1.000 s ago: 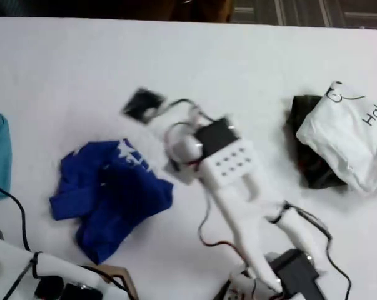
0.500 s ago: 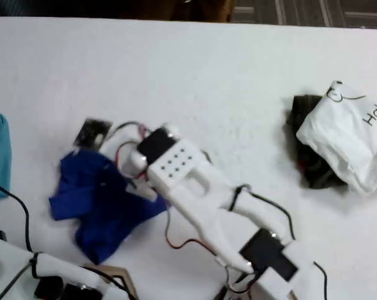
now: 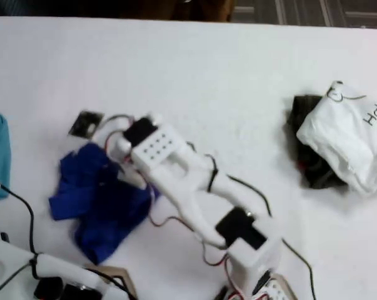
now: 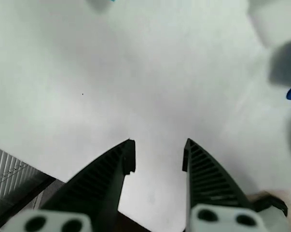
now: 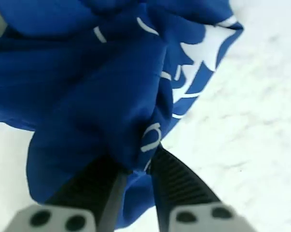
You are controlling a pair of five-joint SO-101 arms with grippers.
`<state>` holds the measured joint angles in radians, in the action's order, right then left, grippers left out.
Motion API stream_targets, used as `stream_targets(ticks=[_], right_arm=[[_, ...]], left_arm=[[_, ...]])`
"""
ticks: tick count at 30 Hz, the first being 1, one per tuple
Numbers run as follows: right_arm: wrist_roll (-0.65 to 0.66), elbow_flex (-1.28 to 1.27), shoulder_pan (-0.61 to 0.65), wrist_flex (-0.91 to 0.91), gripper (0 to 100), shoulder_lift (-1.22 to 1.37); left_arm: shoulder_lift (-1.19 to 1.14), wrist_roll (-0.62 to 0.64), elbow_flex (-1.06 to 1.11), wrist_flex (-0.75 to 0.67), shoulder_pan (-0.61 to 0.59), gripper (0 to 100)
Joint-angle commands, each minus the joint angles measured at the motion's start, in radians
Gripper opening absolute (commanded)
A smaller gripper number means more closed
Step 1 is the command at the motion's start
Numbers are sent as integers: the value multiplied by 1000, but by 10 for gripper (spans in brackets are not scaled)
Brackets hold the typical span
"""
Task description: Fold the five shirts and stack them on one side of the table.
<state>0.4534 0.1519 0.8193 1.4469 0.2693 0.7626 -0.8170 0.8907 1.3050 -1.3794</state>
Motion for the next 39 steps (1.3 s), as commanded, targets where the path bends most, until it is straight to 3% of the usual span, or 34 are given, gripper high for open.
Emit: stream_targets(ticks=[1, 7, 12, 20, 25, 28, 36, 39], right_arm=[[-9, 77, -73, 27, 22, -2], [-8, 232, -289, 162, 18, -59], [-2, 364, -490, 300, 18, -120], [0, 261, -828, 321, 20, -174], [133, 94, -858, 306, 21, -137], [127, 40, -880, 311, 30, -136], [150, 11, -998, 315, 281, -193], [150, 11, -1050, 321, 317, -240]], left_arm=[[5, 2, -1, -28, -3, 181], [5, 2, -1, -29, 35, 181], [5, 14, -1, -25, 135, 181], [5, 137, -7, -25, 288, 181], [5, 203, -5, -29, 430, 181], [5, 229, -7, -38, 546, 183], [3, 229, -8, -135, 898, 184], [-2, 229, -2, -135, 1037, 184]])
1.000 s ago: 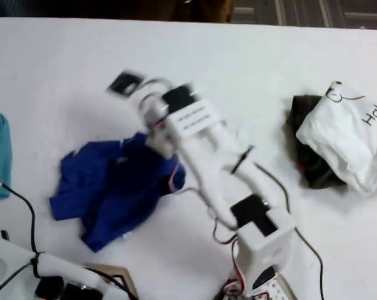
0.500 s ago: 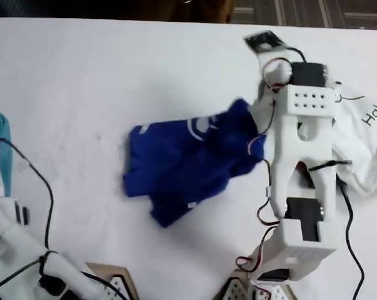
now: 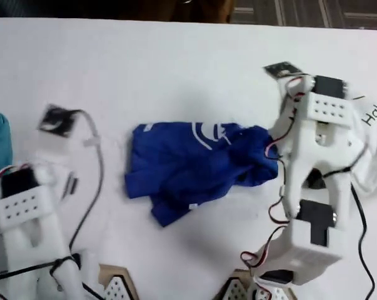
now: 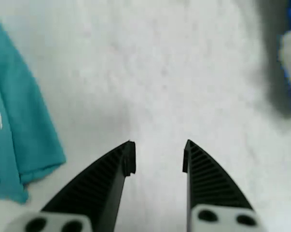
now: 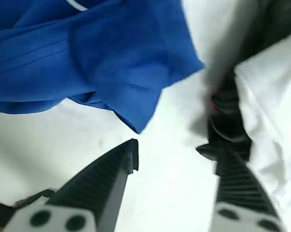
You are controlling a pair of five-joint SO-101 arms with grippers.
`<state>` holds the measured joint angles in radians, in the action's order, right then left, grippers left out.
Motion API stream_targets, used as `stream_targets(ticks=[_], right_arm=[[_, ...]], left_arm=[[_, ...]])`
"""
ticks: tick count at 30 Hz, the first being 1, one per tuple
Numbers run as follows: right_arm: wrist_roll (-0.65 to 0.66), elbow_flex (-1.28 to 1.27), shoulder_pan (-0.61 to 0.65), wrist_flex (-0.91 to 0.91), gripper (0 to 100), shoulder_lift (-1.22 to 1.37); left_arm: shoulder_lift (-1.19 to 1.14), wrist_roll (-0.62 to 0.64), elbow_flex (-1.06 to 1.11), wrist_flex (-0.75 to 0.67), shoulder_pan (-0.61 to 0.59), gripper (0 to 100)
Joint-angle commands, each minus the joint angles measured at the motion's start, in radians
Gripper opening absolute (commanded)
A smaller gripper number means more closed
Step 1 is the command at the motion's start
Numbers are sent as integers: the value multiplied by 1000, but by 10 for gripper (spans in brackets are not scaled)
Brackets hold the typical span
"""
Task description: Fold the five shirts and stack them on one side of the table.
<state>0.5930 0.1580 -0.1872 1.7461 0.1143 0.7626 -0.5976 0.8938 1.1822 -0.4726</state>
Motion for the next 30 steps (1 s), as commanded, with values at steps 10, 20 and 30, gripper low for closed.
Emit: stream_targets(ticks=[10, 20, 30], right_arm=[[6, -110, -114, 22, 317, -188], [6, -173, -119, 22, 317, -234], [6, -184, -114, 18, 317, -228]], left_arm=[[-224, -38, -13, -126, 341, 184], [-660, 12, -295, -51, 445, 181], [-713, 68, -387, -55, 537, 182]])
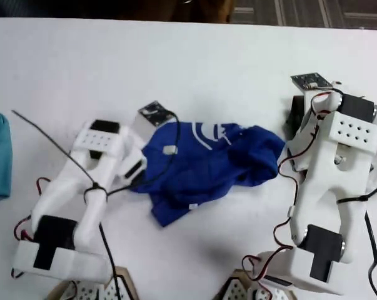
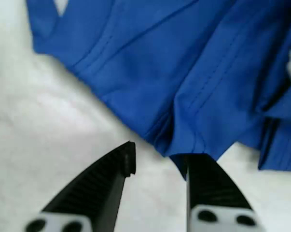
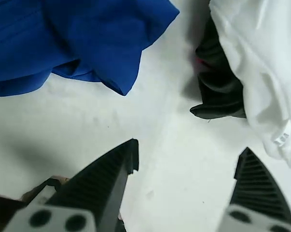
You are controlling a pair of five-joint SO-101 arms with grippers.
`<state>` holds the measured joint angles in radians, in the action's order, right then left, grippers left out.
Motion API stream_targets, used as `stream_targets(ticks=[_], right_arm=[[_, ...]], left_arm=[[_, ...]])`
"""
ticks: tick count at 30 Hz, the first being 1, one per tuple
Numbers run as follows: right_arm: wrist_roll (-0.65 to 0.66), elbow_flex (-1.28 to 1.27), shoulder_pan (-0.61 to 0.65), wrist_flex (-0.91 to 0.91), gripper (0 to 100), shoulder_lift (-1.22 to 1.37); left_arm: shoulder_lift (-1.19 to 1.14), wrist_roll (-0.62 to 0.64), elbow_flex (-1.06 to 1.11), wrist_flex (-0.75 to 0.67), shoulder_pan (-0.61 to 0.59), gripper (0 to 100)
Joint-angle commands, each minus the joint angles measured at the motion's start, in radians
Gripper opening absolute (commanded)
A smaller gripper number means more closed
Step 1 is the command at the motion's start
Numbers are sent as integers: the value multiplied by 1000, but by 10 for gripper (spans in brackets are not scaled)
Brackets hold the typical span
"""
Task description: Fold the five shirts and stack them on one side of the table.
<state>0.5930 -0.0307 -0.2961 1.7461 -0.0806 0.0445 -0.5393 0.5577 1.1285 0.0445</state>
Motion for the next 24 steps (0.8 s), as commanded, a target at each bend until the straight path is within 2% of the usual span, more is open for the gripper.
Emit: stream_targets(ticks=[1, 3, 7, 22, 24], right_arm=[[6, 5, -5, 18, 317, -33], [6, 5, -7, 18, 317, -33], [6, 5, -4, 16, 317, -33], [6, 5, -4, 16, 317, -33], [5, 5, -4, 18, 317, -33]], left_arm=[[8, 26, -70, 11, 18, 181], [18, 74, -128, 68, 15, 184], [29, 91, -245, 160, 32, 184], [-207, 95, -269, 124, 49, 181], [-227, 140, -268, 121, 68, 176]])
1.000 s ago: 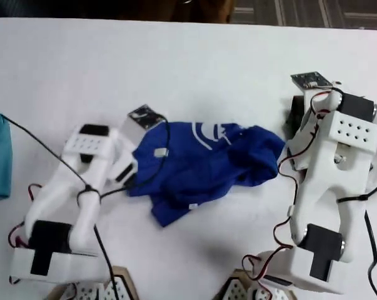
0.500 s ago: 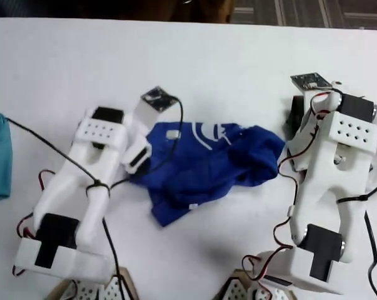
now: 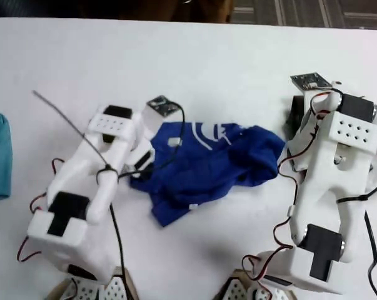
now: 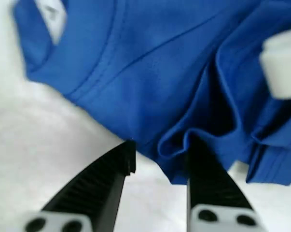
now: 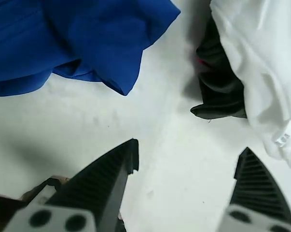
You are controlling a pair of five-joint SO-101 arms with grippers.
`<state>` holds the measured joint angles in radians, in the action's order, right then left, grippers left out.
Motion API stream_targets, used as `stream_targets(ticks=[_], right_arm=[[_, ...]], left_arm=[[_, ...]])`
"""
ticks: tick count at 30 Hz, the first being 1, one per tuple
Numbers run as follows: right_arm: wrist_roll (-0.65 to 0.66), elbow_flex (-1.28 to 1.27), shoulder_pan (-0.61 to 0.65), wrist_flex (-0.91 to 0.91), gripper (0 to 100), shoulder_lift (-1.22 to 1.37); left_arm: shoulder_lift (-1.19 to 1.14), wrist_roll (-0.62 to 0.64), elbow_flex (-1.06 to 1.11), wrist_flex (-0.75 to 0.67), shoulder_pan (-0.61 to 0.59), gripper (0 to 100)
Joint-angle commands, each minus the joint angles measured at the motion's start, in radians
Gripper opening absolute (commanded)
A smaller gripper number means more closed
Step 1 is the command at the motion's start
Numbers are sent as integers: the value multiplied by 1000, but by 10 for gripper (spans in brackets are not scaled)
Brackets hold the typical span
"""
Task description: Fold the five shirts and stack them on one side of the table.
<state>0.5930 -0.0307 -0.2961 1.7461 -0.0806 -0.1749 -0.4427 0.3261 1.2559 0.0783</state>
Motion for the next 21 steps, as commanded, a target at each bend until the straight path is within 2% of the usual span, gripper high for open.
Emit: stream_targets(ticks=[1, 4, 6, 12, 21], right_arm=[[5, 5, -4, 18, 317, -33], [-32, 5, -4, 18, 317, -33], [-51, 5, -4, 18, 317, -33], [-51, 5, -4, 19, 317, -41], [-84, 5, 4, 21, 317, -41]], left_arm=[[-12, 84, -36, -6, 41, 159], [-12, 183, -42, -9, 61, 66], [-12, 198, -59, 2, 66, 19], [-11, 229, -176, 153, 21, 25], [97, 219, -602, 503, -181, 25]])
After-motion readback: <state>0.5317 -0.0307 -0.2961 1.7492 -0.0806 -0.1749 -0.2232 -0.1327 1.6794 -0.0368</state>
